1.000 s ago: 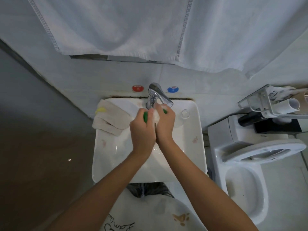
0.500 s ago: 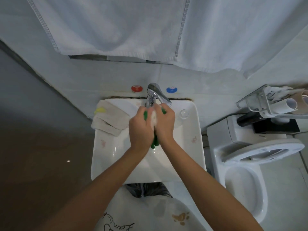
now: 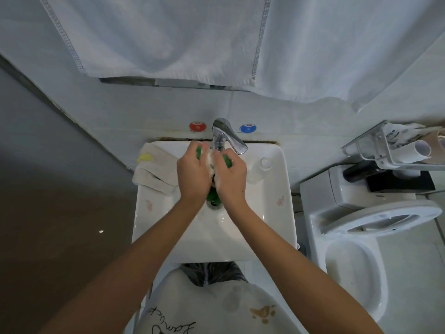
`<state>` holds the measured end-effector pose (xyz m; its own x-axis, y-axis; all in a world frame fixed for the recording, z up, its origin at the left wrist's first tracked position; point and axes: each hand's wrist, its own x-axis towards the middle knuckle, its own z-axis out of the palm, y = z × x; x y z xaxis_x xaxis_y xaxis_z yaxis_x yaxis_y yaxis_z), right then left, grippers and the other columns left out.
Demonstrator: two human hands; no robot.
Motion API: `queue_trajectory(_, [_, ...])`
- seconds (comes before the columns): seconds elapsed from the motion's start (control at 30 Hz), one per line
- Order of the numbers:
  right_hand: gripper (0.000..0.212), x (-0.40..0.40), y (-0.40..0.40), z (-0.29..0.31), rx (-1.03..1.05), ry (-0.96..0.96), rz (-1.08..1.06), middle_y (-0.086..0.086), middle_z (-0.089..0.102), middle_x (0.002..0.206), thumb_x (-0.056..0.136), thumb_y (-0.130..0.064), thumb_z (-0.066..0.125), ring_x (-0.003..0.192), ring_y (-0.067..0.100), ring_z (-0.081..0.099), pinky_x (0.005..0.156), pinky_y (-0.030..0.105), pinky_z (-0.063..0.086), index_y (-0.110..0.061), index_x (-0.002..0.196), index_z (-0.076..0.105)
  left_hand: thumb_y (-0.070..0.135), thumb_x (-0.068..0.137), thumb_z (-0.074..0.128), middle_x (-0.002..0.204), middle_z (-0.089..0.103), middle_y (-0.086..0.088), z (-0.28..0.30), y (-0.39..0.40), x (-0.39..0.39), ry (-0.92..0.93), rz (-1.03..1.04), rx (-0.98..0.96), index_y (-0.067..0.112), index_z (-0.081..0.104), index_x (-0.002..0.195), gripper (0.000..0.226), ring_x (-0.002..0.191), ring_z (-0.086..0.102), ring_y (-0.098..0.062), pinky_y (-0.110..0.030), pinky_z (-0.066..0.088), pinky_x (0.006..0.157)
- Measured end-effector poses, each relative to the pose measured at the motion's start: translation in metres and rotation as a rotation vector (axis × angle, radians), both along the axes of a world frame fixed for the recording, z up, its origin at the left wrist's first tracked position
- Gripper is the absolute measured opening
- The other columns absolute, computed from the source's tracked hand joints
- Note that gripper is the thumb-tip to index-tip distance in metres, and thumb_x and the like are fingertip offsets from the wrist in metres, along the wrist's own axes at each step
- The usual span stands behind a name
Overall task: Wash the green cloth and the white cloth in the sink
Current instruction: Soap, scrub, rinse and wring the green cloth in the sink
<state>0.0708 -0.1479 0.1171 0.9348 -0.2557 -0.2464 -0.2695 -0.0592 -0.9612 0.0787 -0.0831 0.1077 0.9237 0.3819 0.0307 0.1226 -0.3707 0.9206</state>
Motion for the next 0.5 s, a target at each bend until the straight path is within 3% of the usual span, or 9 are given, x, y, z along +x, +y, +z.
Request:
queue_trajectory(0.13, [0.032, 0.015, -0.004, 0.002, 0.07, 0.026, -0.114, -0.003, 0.05, 0.058, 0.097, -0.016, 0.053, 0.054, 0.008, 0.047, 0.055, 0.024, 0.043, -0.015, 0.065, 0.052, 0.015, 0.098, 0.047, 0.057, 0.044, 0.012, 0.008, -0.018, -0.021, -0.094, -0.074, -0.044, 0.026, 0.043, 0.07, 0.03, 0.052, 0.047, 0.0, -0.012, 0.033, 0.049])
queue_trajectory(0.3, [0.028, 0.001, -0.004, 0.0, -0.019, -0.015, 0.038, -0.002, 0.049, 0.061, 0.094, -0.014, 0.056, 0.054, 0.004, 0.044, 0.055, 0.02, 0.042, -0.015, 0.067, 0.052, 0.02, 0.098, 0.047, 0.059, 0.046, 0.01, 0.001, 0.0, -0.005, -0.035, -0.018, -0.06, 0.018, 0.047, 0.074, 0.024, 0.05, 0.043, -0.003, -0.022, 0.036, 0.051])
queue_trajectory(0.4, [0.033, 0.014, -0.007, 0.003, 0.057, 0.018, -0.133, -0.003, 0.051, 0.059, 0.097, -0.016, 0.054, 0.057, 0.01, 0.048, 0.057, 0.025, 0.045, -0.018, 0.064, 0.052, 0.017, 0.098, 0.047, 0.061, 0.048, 0.011, 0.006, -0.017, -0.022, -0.09, -0.113, -0.029, 0.013, 0.049, 0.078, 0.02, 0.053, 0.049, -0.001, -0.013, 0.037, 0.05])
queue_trajectory(0.5, [0.03, 0.002, -0.005, 0.004, 0.041, -0.015, -0.032, 0.0, 0.051, 0.062, 0.096, -0.017, 0.056, 0.057, 0.008, 0.047, 0.056, 0.02, 0.043, -0.015, 0.067, 0.052, 0.017, 0.097, 0.05, 0.064, 0.051, 0.01, 0.009, -0.003, -0.01, -0.036, -0.083, -0.114, 0.017, 0.051, 0.076, 0.02, 0.054, 0.049, 0.001, -0.015, 0.039, 0.052])
